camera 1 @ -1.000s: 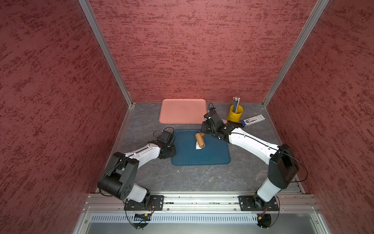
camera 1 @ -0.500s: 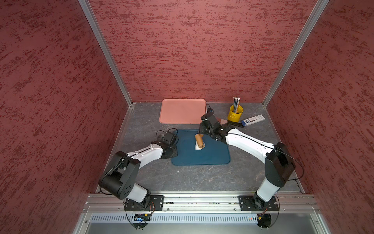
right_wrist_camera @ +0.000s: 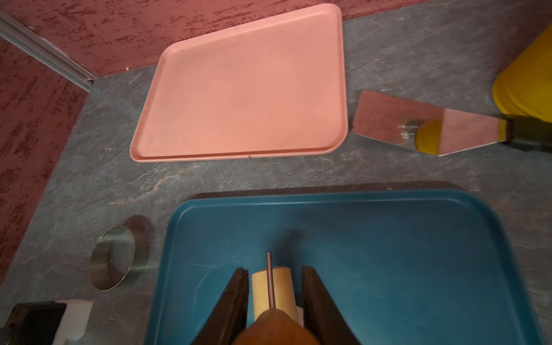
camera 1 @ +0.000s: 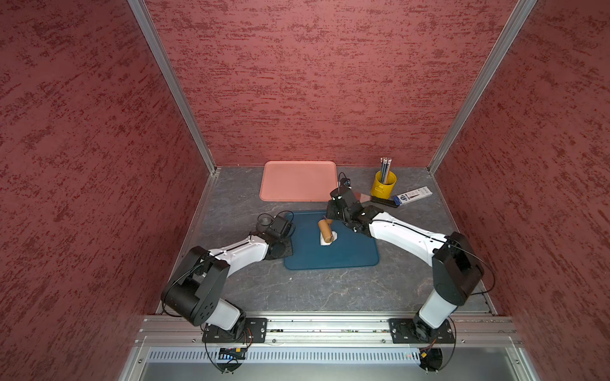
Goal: Roll out the dumpling wrappers from the dough
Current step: Flatten out the dough on the work surface.
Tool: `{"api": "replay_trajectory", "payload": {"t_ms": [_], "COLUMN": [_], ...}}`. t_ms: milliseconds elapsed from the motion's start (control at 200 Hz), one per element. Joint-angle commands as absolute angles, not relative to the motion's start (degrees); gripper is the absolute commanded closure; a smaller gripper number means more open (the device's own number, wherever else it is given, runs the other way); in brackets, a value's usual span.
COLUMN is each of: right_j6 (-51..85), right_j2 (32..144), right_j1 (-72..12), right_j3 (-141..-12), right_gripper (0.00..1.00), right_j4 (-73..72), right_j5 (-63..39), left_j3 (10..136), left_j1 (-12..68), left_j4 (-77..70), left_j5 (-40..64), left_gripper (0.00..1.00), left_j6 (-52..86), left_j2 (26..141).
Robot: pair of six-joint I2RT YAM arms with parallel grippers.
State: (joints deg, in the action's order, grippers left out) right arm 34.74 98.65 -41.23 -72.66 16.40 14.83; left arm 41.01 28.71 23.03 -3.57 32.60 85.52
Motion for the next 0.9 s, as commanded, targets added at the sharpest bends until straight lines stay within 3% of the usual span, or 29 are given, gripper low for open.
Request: {"api": "replay_trajectory", "payload": {"t_ms": [0, 115, 311, 391, 641, 892], "right_j6": [34.72, 31.41, 34.35, 37.46, 29.00, 34.77], "right_j2": [101.11, 96.47, 102.10, 102.90, 96.13, 100.01], "right_j1": [-39.90, -34.82, -44.72, -44.69, -36.78, -44.01], "right_j3": [-67.13, -63.28, -68.28, -66.50, -62.75, -63.55], "right_gripper": [1.00, 1.00, 1.00, 1.00, 1.00, 1.00], "right_j4": [27.31, 28.10, 27.95, 25.21, 31.62, 27.69], "right_j5": [14.41, 19.29, 14.52, 11.13, 26.68, 17.02], "left_j3": [40.61, 40.03, 40.78, 40.51, 39.28, 39.58], "left_j1": [28.88, 28.39, 28.72, 29.10, 28.55, 28.65], "left_j4": [21.81, 23.09, 20.93, 21.13, 22.11, 22.32], "left_j5": [-5.97, -7.81, -5.40, -6.90, -7.82, -8.94], "left_gripper": [1.00, 1.00, 1.00, 1.00, 1.00, 1.00], "left_j6": [35.63, 35.90, 34.54, 35.42, 35.10, 36.09], "left_j2": [84.35, 83.64, 85.27, 84.55, 83.18, 82.86]}}
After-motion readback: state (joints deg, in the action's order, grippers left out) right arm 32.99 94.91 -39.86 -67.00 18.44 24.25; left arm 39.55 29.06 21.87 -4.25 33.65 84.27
